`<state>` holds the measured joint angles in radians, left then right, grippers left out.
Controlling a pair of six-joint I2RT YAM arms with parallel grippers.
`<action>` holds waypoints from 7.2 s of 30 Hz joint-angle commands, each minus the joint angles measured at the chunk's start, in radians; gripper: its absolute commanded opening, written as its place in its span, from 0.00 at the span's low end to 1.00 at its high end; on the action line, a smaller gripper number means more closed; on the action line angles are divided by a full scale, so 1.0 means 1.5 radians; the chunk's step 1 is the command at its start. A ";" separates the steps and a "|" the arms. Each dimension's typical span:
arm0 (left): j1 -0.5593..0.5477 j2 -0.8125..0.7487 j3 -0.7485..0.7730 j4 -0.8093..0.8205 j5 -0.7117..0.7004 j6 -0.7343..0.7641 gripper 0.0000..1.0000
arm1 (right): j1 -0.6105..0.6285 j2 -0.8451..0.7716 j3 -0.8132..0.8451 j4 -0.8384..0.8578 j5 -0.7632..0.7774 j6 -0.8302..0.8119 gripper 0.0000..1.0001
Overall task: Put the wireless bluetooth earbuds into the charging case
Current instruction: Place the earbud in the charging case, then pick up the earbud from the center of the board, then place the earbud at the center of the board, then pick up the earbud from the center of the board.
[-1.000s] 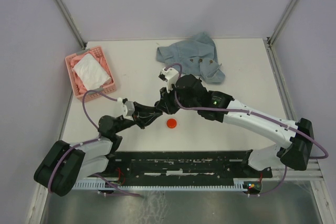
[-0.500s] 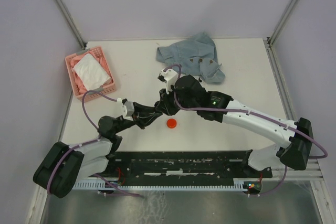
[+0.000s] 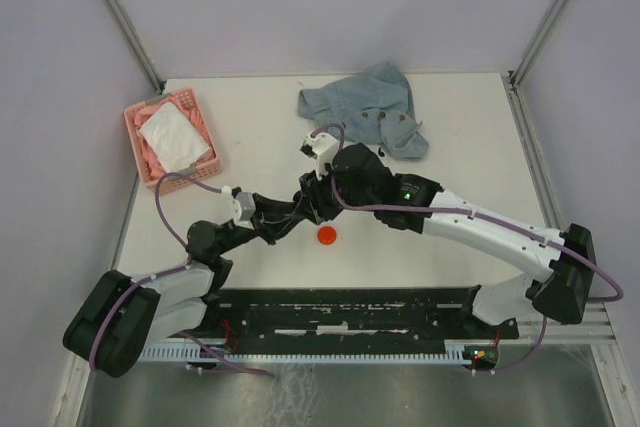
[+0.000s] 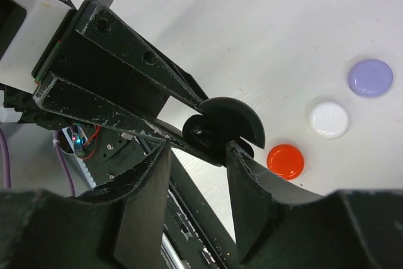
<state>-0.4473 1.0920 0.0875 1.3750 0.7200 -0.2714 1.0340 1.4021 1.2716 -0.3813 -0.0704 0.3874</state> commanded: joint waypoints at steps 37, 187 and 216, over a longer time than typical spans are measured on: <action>0.001 0.020 0.067 -0.192 -0.226 0.038 0.03 | -0.398 0.369 0.079 0.046 0.183 -0.086 0.46; 0.001 -0.006 0.070 -0.198 -0.164 0.041 0.03 | -0.233 0.319 -0.045 -0.115 0.207 0.156 0.34; 0.001 -0.011 0.028 -0.081 -0.077 0.056 0.03 | -0.142 0.094 -0.026 -0.132 0.313 0.016 0.14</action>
<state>-0.4473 1.0920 0.1486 1.1225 0.5621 -0.2314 0.7776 1.6627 1.1965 -0.5915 0.3054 0.4770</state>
